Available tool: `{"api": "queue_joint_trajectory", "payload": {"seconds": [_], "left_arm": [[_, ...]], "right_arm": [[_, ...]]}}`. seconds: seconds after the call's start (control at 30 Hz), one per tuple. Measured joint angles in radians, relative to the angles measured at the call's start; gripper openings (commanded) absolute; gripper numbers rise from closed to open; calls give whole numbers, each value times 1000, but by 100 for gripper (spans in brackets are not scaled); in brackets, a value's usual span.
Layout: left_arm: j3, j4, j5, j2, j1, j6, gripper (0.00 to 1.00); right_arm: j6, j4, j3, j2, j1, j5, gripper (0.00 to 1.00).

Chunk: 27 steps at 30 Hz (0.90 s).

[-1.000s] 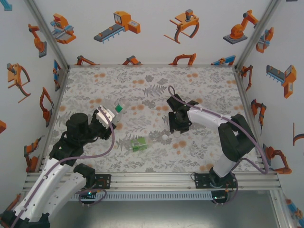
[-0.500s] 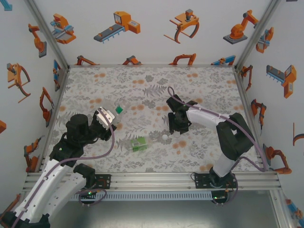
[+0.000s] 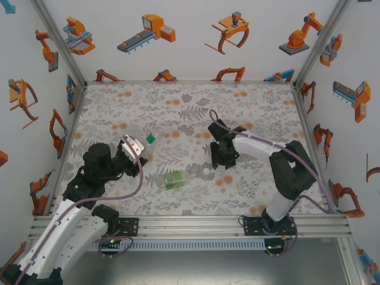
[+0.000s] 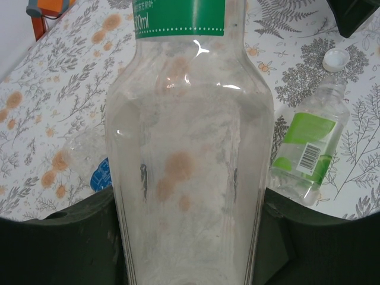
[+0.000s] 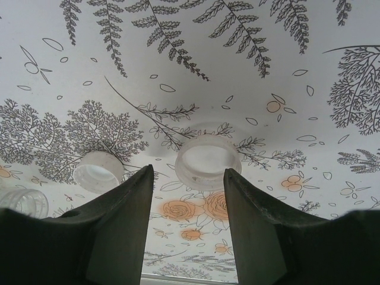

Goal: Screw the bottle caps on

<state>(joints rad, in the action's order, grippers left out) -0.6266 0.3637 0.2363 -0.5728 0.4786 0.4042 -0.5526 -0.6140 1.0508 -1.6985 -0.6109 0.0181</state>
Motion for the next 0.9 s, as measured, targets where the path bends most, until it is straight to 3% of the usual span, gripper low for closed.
{"api": "queue_joint_trajectory", "payload": {"seconds": [0.23,0.9], "left_arm": [[-19,37,-3,-64,0,0,0],[-20,45,-4,-48,7,0,0]], "right_arm": [[0,-3,0,33,0,2,49],[0,-2,-24,38,0,27,50]]}}
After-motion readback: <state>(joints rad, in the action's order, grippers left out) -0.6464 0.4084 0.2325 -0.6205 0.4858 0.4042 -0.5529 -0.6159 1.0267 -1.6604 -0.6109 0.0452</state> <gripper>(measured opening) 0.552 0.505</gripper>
